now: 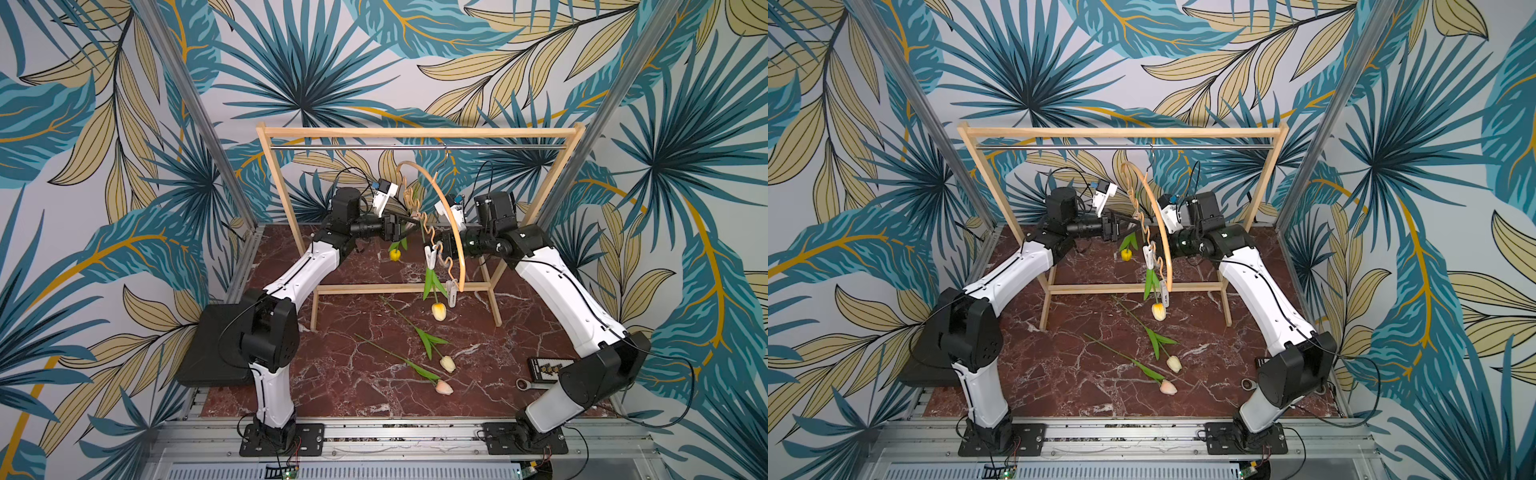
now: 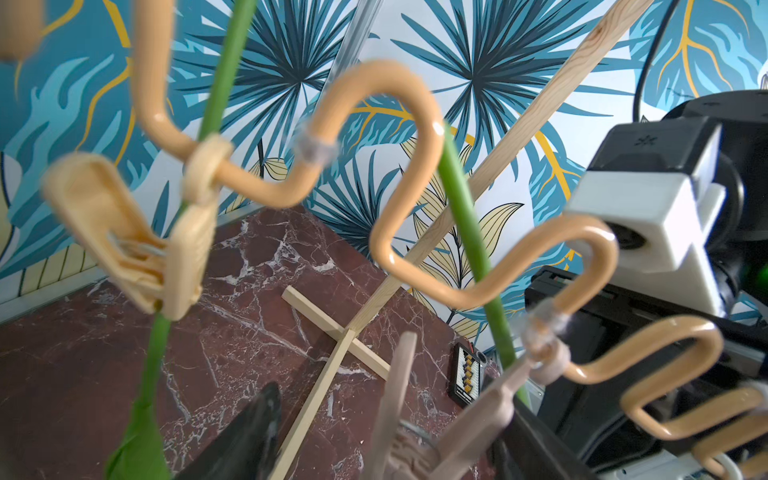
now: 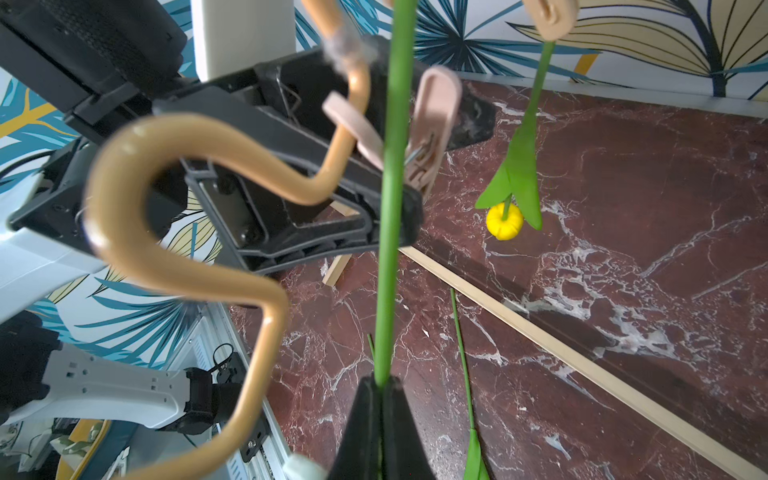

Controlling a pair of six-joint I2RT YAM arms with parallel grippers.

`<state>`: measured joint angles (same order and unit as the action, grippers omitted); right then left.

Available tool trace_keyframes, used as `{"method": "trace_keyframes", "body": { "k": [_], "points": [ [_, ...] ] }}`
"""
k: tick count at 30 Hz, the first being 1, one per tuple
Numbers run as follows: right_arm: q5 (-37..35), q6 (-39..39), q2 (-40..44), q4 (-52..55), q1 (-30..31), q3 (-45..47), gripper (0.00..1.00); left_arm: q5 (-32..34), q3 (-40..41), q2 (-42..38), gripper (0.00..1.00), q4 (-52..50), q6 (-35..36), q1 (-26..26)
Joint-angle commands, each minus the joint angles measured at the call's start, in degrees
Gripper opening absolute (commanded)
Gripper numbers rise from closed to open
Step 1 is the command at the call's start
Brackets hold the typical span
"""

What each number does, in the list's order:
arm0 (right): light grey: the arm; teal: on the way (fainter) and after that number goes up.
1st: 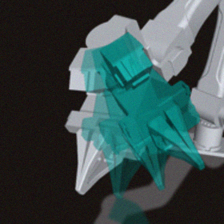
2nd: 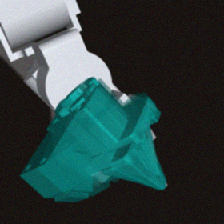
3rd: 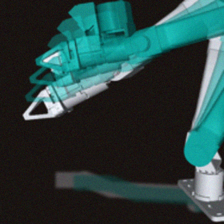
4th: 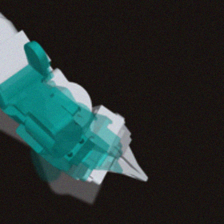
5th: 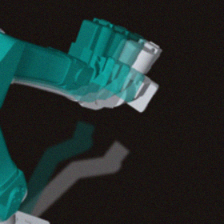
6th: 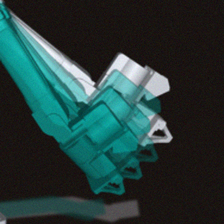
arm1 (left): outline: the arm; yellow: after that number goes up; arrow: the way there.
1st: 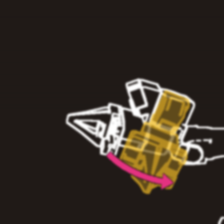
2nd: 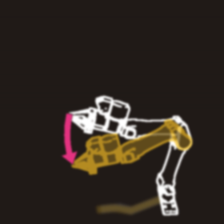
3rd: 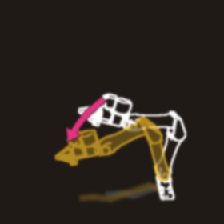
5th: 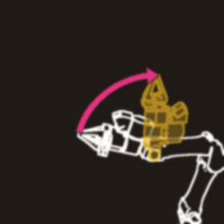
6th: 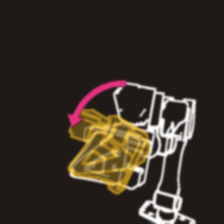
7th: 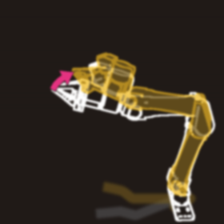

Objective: Dry the flowers on a clothes hanger
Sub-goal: Open the clamp at the hanger.

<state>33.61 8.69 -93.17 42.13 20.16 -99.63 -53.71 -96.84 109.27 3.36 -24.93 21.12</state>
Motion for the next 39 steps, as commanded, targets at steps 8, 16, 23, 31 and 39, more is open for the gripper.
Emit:
{"method": "trace_keyframes", "body": {
  "k": [8, 16, 23, 31, 39],
  "points": [
    [2.08, -1.35, -0.53, 1.85, -0.07, -0.95, 0.00, -1.80, -3.69, 0.19, 0.62, 2.37, -2.10, 0.51],
    [2.24, -1.73, -0.52, 2.30, -0.13, -1.09, 0.00, -1.70, -4.31, -0.03, 0.66, 2.21, -1.85, 0.55],
    [2.19, -1.90, -0.59, 2.43, -0.13, -1.09, 0.00, -1.92, -4.34, -0.22, 0.46, 4.15, -3.16, 0.50],
    [1.65, -0.84, 0.21, 0.52, -0.15, 0.85, 0.00, -0.37, -3.08, -0.71, 0.35, 5.66, -4.03, 0.85],
    [-0.70, 8.96, 5.76, -12.70, -1.48, 11.70, 0.00, 4.63, 1.11, -1.69, 0.23, 8.78, -5.10, 2.27]
  ]
}}
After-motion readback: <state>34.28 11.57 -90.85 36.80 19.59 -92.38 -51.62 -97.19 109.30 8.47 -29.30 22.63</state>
